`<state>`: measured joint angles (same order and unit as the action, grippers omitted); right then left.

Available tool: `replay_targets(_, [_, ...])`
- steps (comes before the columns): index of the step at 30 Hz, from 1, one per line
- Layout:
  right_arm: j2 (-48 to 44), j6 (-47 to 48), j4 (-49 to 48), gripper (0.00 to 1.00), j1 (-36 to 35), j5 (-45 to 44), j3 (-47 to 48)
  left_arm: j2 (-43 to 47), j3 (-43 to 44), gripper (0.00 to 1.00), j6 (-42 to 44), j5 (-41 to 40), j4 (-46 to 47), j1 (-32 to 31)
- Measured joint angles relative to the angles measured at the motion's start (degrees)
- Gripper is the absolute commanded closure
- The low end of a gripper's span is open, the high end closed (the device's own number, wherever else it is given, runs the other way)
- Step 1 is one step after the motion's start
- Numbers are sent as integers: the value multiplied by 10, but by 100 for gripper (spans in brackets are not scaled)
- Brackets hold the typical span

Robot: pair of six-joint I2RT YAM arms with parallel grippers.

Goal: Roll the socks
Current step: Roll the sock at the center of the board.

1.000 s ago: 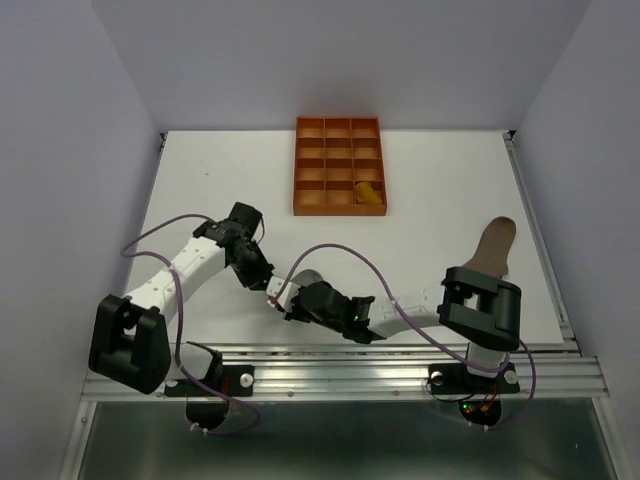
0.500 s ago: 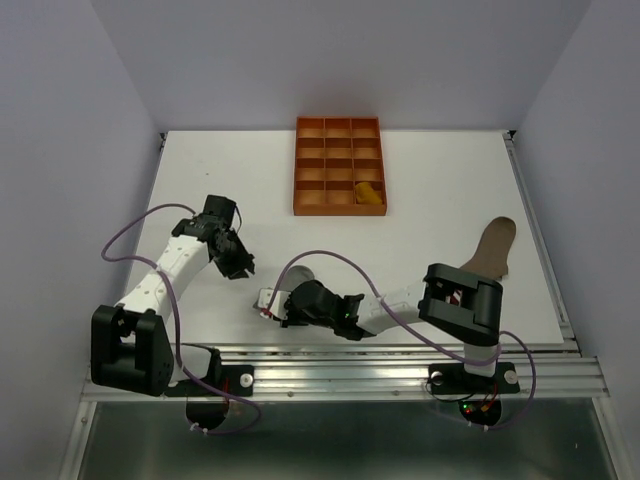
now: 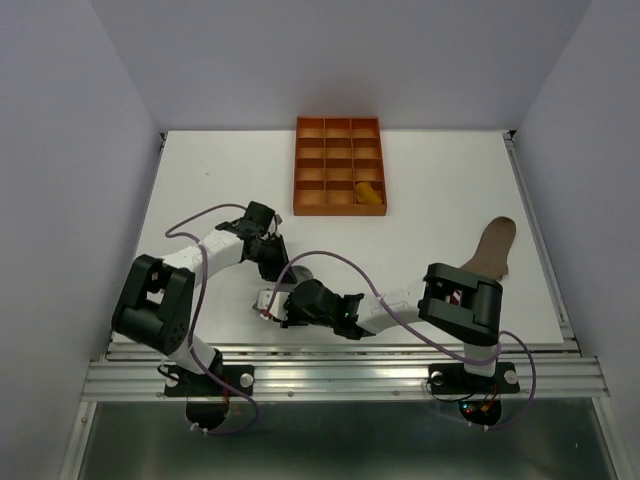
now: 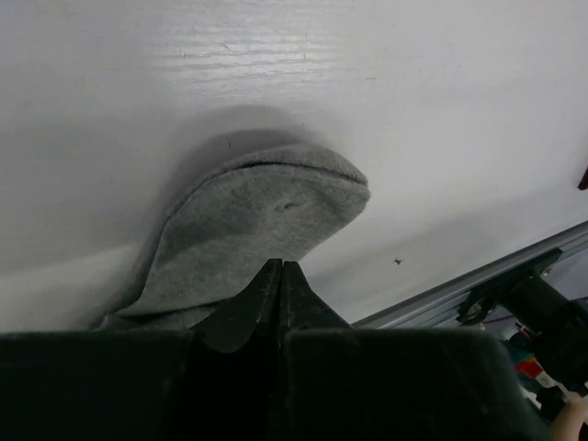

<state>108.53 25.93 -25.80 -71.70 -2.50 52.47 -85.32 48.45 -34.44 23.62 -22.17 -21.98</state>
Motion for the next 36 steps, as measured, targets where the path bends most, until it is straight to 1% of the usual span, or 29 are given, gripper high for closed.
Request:
replay_targets(2, [0,0,0,99,0,0,0,-30,0,90,1,1,10,-10])
replay_targets(3, [0,-1,0,99,0,0,0,-46,0,96,1,-3,14,-15])
replay_targets(4, [0,-2,0,99,0,0,0,-57,0,99,1,-9,17,-17])
replay_targets(6, [0,-7,0,99,0,0,0,-88,5,100,-6,-9,19,-19])
replay_targets(9, [-4,-19,-1,99,1,1,-5,-102,22,100,-18,-18,10,-19])
replay_targets(12, [-19,-38,7,99,1,1,-18,-110,40,100,-31,-43,-10,-24])
replay_targets(17, [-43,-80,55,99,4,11,-19,-130,66,100,-49,-56,-40,-27])
replay_targets(23, [-58,-158,106,99,16,40,-9,-136,75,100,-62,-61,-53,-28])
replay_targets(26, [-58,-210,113,99,37,79,-6,-136,76,100,-67,-65,-55,-29])
replay_targets(32, [-43,-319,112,99,120,231,2,-135,76,100,-77,-70,-55,-31])
replay_targets(36, [-38,-366,112,99,149,279,2,-134,76,100,-88,-76,-55,-31])
